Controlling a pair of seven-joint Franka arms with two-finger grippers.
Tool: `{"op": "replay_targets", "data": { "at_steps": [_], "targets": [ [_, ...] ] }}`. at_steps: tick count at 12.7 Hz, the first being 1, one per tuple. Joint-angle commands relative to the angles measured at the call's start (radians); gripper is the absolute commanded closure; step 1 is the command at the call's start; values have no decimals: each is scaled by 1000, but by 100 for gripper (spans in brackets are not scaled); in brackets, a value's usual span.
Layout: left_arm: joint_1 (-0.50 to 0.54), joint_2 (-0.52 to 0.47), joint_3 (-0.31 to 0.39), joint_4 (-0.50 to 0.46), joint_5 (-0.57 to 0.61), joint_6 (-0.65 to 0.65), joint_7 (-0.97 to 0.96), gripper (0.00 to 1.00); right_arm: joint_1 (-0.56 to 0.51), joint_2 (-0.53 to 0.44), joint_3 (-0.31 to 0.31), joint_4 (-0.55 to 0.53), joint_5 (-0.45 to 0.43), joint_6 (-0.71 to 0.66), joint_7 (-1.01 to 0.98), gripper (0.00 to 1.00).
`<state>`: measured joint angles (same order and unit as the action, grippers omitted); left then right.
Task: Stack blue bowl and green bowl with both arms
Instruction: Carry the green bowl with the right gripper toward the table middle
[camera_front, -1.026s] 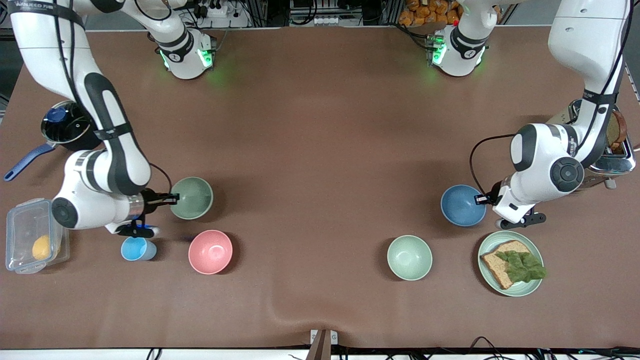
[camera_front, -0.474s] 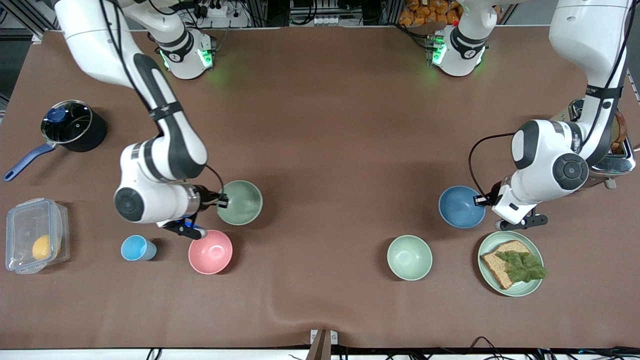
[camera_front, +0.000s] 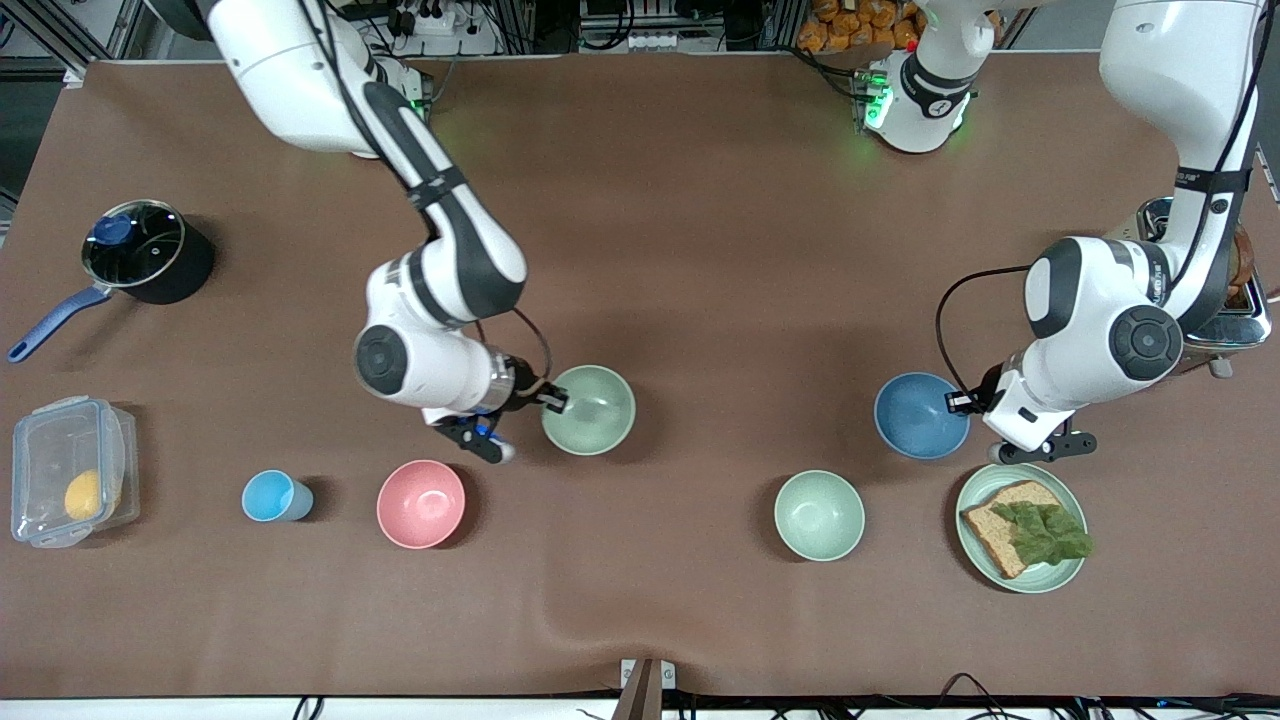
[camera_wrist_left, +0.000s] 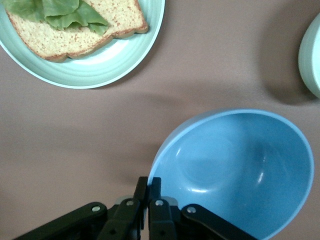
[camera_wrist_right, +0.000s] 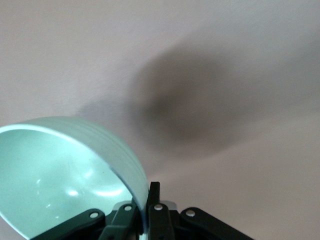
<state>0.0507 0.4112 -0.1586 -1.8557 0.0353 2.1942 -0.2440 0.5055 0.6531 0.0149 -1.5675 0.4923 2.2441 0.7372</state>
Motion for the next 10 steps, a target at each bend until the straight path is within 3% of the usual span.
{"op": "replay_targets", "data": {
  "at_steps": [1,10],
  "targets": [
    [3,-17,-9,16,15,-36,-18,100,85,54,-10,18,28,119,69,100],
    [5,-37,-12,35,15,-57,-1,100,174,158,-9,20,28,305,191,99]
  ]
}}
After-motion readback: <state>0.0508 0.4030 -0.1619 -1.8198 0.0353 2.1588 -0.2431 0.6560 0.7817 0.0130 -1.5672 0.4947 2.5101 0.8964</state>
